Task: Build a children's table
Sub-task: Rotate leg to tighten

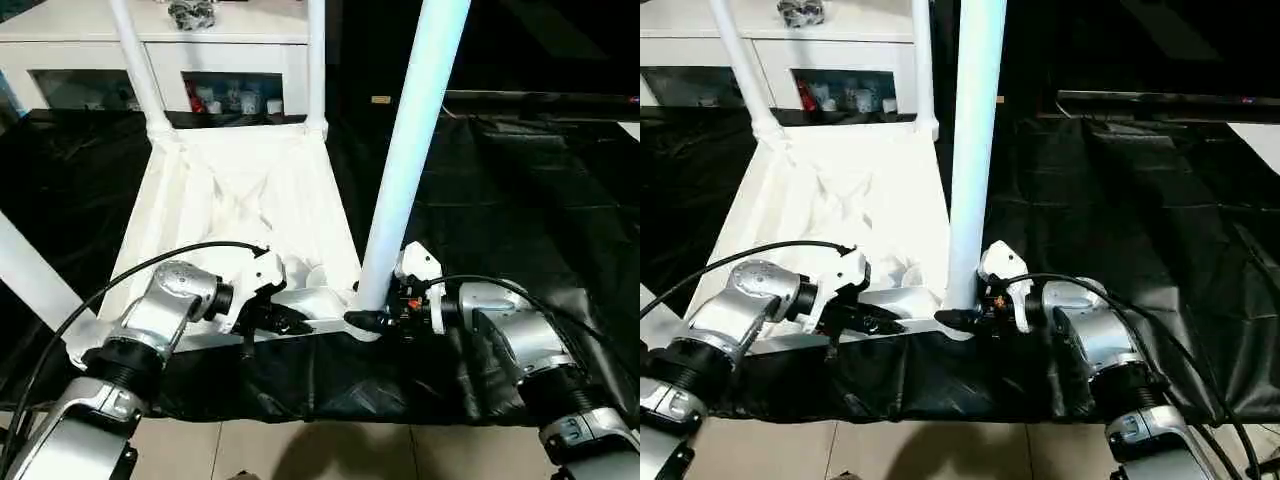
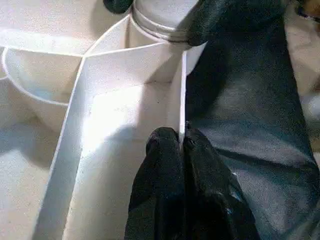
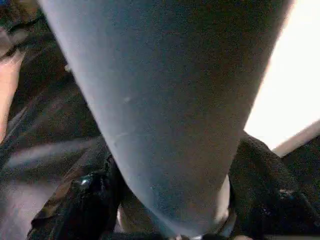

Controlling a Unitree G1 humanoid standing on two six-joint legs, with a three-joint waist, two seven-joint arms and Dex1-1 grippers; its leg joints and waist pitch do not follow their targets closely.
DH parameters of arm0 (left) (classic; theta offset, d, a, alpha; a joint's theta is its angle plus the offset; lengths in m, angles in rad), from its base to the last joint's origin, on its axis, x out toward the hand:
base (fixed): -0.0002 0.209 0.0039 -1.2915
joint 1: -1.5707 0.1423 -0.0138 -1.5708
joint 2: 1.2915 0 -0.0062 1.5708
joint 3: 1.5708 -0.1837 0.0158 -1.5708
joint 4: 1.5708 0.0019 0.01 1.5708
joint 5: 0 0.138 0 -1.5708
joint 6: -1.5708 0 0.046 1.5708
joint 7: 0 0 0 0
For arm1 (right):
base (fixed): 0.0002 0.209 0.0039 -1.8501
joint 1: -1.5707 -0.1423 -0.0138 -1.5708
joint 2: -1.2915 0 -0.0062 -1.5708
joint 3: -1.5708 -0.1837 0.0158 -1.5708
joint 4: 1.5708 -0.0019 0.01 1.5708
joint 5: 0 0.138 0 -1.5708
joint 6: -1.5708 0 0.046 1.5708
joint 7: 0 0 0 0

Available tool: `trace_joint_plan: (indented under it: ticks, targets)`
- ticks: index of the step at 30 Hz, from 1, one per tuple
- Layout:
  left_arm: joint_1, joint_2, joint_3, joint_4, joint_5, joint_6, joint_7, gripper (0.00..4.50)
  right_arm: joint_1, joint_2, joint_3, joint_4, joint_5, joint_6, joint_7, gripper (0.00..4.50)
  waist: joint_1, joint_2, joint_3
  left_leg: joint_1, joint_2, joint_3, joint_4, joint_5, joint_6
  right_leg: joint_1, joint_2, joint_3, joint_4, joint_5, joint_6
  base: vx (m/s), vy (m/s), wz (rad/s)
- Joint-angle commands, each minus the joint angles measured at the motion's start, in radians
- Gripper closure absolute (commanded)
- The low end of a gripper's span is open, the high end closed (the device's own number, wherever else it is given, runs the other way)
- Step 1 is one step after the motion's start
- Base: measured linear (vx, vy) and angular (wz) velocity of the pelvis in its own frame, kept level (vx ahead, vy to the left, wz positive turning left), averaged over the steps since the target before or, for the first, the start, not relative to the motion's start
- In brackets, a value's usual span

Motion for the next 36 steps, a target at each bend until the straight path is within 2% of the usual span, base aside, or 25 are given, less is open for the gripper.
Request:
trace_joint_plan:
  ticks: [1,2,3,4,5,6,8,9,10,11,12,13,16,17,19,20,22,23,26,27,28,29,30,33,36]
  targets:
    - [-0.014,-0.055,-0.018,0.026,0.015,0.037,0.085,4.50,0.007,0.059,0.001,-0.021,0.043,0.019,-0.070,1.91,-0.008,-0.006,-0.045,0.006,0.042,-0.009,-0.077,-0.234,0.028,0.037,-0.076,0.060,-0.095,-0.359,-0.171,0.000,0.000,0.00]
    - [-0.023,-0.105,-0.012,0.022,0.027,0.070,0.172,4.50,0.018,0.110,-0.047,-0.017,0.029,0.020,-0.232,1.92,-0.008,0.001,-0.043,0.007,0.043,-0.014,-0.080,-0.254,0.010,0.035,-0.080,0.060,-0.098,-0.404,-0.156,0.000,0.000,0.00]
    - [-0.027,-0.124,-0.011,0.018,0.029,0.082,0.201,4.50,0.021,0.128,-0.059,-0.016,0.018,0.020,-0.287,1.92,-0.011,0.002,-0.043,0.007,0.044,-0.014,-0.081,-0.262,0.002,0.034,-0.079,0.060,-0.101,-0.412,-0.150,0.000,0.000,0.00]
    - [-0.029,-0.136,-0.010,0.016,0.031,0.090,0.218,4.50,0.023,0.139,-0.066,-0.015,0.011,0.020,-0.320,1.92,-0.016,-0.004,-0.044,0.007,0.041,-0.016,-0.082,-0.276,-0.006,0.035,-0.079,0.058,-0.104,-0.434,-0.140,0.000,0.000,0.00]
    - [-0.031,-0.155,-0.013,0.010,0.036,0.101,0.241,4.50,0.030,0.158,-0.067,-0.020,-0.005,0.015,-0.366,1.93,-0.017,0.001,-0.045,0.008,0.040,-0.017,-0.082,-0.276,-0.007,0.035,-0.078,0.058,-0.103,-0.433,-0.138,0.000,0.000,0.00]
    - [-0.032,-0.182,-0.021,0.003,0.045,0.110,0.269,4.50,0.034,0.189,-0.071,-0.021,-0.031,0.018,-0.444,1.93,-0.023,0.003,-0.045,0.006,0.040,-0.017,-0.081,-0.271,-0.007,0.034,-0.077,0.060,-0.104,-0.414,-0.138,0.000,0.000,0.00]
    - [-0.034,-0.223,-0.031,-0.006,0.057,0.123,0.306,4.50,0.043,0.236,-0.073,-0.033,-0.055,0.014,-0.530,1.93,-0.028,-0.001,-0.048,0.002,0.038,-0.016,-0.081,-0.254,-0.002,0.037,-0.075,0.060,-0.101,-0.379,-0.143,0.000,0.000,0.00]
    - [-0.034,-0.232,-0.034,-0.006,0.059,0.125,0.313,4.50,0.046,0.251,-0.072,-0.038,-0.055,0.009,-0.541,1.93,-0.028,0.006,-0.049,0.001,0.037,-0.015,-0.080,-0.234,0.005,0.039,-0.075,0.061,-0.098,-0.346,-0.147,0.000,0.000,0.00]
    - [-0.034,-0.232,-0.034,-0.006,0.059,0.125,0.313,4.50,0.046,0.251,-0.072,-0.038,-0.055,0.009,-0.541,1.93,-0.030,0.003,-0.050,-0.001,0.036,-0.013,-0.079,-0.226,0.010,0.039,-0.074,0.061,-0.099,-0.330,-0.149,0.000,0.000,0.00]
    - [-0.037,-0.249,-0.036,-0.004,0.061,0.131,0.326,4.50,0.051,0.269,-0.063,-0.044,-0.080,0.009,-0.574,1.58,-0.029,0.004,-0.051,-0.003,0.034,-0.013,-0.078,-0.215,0.019,0.042,-0.073,0.061,-0.097,-0.308,-0.155,0.000,0.000,0.00]
    - [-0.038,-0.260,-0.039,-0.002,0.063,0.132,0.331,4.50,0.056,0.280,-0.052,-0.050,-0.098,0.005,-0.592,1.37,-0.030,0.008,-0.051,-0.003,0.034,-0.012,-0.078,-0.206,0.024,0.041,-0.072,0.061,-0.096,-0.293,-0.157,0.000,0.000,0.00]
    - [-0.037,-0.265,-0.040,-0.004,0.066,0.134,0.336,4.50,0.060,0.286,-0.047,-0.055,-0.104,0.002,-0.603,1.23,-0.030,0.007,-0.050,-0.003,0.035,-0.011,-0.078,-0.207,0.025,0.041,-0.072,0.060,-0.098,-0.293,-0.157,0.000,0.000,0.00]
    - [-0.033,-0.251,-0.045,-0.006,0.070,0.119,0.317,4.50,0.053,0.284,-0.076,-0.051,-0.058,0.005,-0.584,1.13,-0.033,0.012,-0.049,-0.001,0.036,-0.013,-0.081,-0.242,0.027,0.040,-0.072,0.059,-0.103,-0.328,-0.152,0.000,0.000,0.00]
    - [-0.031,-0.238,-0.044,-0.007,0.070,0.106,0.306,4.50,0.045,0.267,-0.079,-0.043,-0.056,-0.001,-0.567,0.83,-0.034,0.014,-0.049,0.000,0.036,-0.014,-0.082,-0.251,0.027,0.040,-0.071,0.059,-0.104,-0.325,-0.153,0.000,0.000,0.00]
    - [-0.029,-0.220,-0.041,-0.009,0.070,0.083,0.289,4.50,0.029,0.239,-0.080,-0.030,-0.062,-0.012,-0.542,0.76,-0.036,0.015,-0.050,0.000,0.038,-0.014,-0.084,-0.249,0.026,0.042,-0.071,0.059,-0.101,-0.299,-0.160,0.000,0.000,0.00]
    - [-0.020,-0.196,-0.038,-0.017,0.065,0.042,0.261,4.50,0.018,0.208,-0.079,-0.021,-0.042,0.002,-0.467,0.76,-0.037,0.016,-0.052,-0.001,0.038,-0.015,-0.083,-0.249,0.029,0.044,-0.071,0.058,-0.099,-0.277,-0.169,0.000,0.000,0.00]
    - [-0.010,-0.174,-0.034,-0.026,0.054,0.016,0.224,4.50,0.016,0.173,-0.061,-0.019,-0.035,0.008,-0.382,0.71,-0.040,0.010,-0.054,-0.007,0.037,-0.013,-0.080,-0.223,0.048,0.050,-0.072,0.059,-0.095,-0.223,-0.184,0.000,0.000,0.00]
    - [-0.004,-0.157,-0.032,-0.031,0.046,0.001,0.192,4.50,0.019,0.149,-0.044,-0.022,-0.037,0.006,-0.324,0.71,-0.040,0.010,-0.056,-0.009,0.037,-0.012,-0.077,-0.193,0.059,0.053,-0.072,0.058,-0.091,-0.191,-0.192,0.000,0.000,0.00]
    - [0.001,-0.111,-0.029,-0.023,0.036,-0.025,0.112,4.50,0.024,0.094,-0.009,-0.037,-0.029,-0.024,-0.173,0.71,-0.037,0.006,-0.060,-0.009,0.038,-0.007,-0.069,-0.127,0.098,0.055,-0.073,0.057,-0.080,-0.103,-0.226,0.000,0.000,0.00]
    - [0.001,-0.111,-0.029,-0.023,0.036,-0.025,0.112,4.50,0.024,0.094,-0.009,-0.037,-0.029,-0.024,-0.173,0.71,-0.035,0.008,-0.059,-0.008,0.039,-0.007,-0.068,-0.123,0.103,0.054,-0.073,0.057,-0.079,-0.097,-0.230,0.000,0.000,0.00]
    - [-0.002,-0.092,-0.029,-0.004,0.037,-0.033,0.080,4.50,0.024,0.069,0.008,-0.039,-0.025,-0.048,-0.106,0.71,-0.035,0.003,-0.059,-0.009,0.039,-0.006,-0.068,-0.118,0.107,0.054,-0.072,0.057,-0.079,-0.094,-0.231,0.000,0.000,0.00]
    - [-0.002,-0.091,-0.030,-0.003,0.036,-0.034,0.076,4.50,0.024,0.067,0.009,-0.039,-0.024,-0.049,-0.102,0.71,-0.030,0.007,-0.058,-0.007,0.041,-0.006,-0.068,-0.115,0.109,0.053,-0.072,0.055,-0.078,-0.103,-0.232,0.000,0.000,0.00]
    - [0.000,-0.078,-0.031,0.002,0.028,-0.051,0.040,4.50,0.021,0.054,0.017,-0.038,-0.019,-0.052,-0.058,0.71,-0.025,0.003,-0.057,-0.007,0.042,-0.005,-0.069,-0.118,0.108,0.053,-0.073,0.055,-0.078,-0.118,-0.232,0.000,0.000,0.00]
    - [-0.004,-0.058,-0.033,0.012,0.018,-0.070,-0.013,4.50,0.014,0.034,0.030,-0.036,-0.002,-0.049,0.022,0.96,-0.018,0.000,-0.056,-0.003,0.046,-0.005,-0.072,-0.134,0.099,0.051,-0.074,0.056,-0.079,-0.161,-0.225,0.000,0.000,0.00]
    - [-0.012,-0.043,-0.037,0.015,0.007,-0.071,-0.062,4.50,0.008,0.014,0.054,-0.038,0.008,-0.029,0.105,1.13,-0.013,-0.003,-0.056,-0.001,0.047,-0.005,-0.072,-0.129,0.092,0.049,-0.075,0.057,-0.076,-0.154,-0.229,0.000,0.000,0.00]
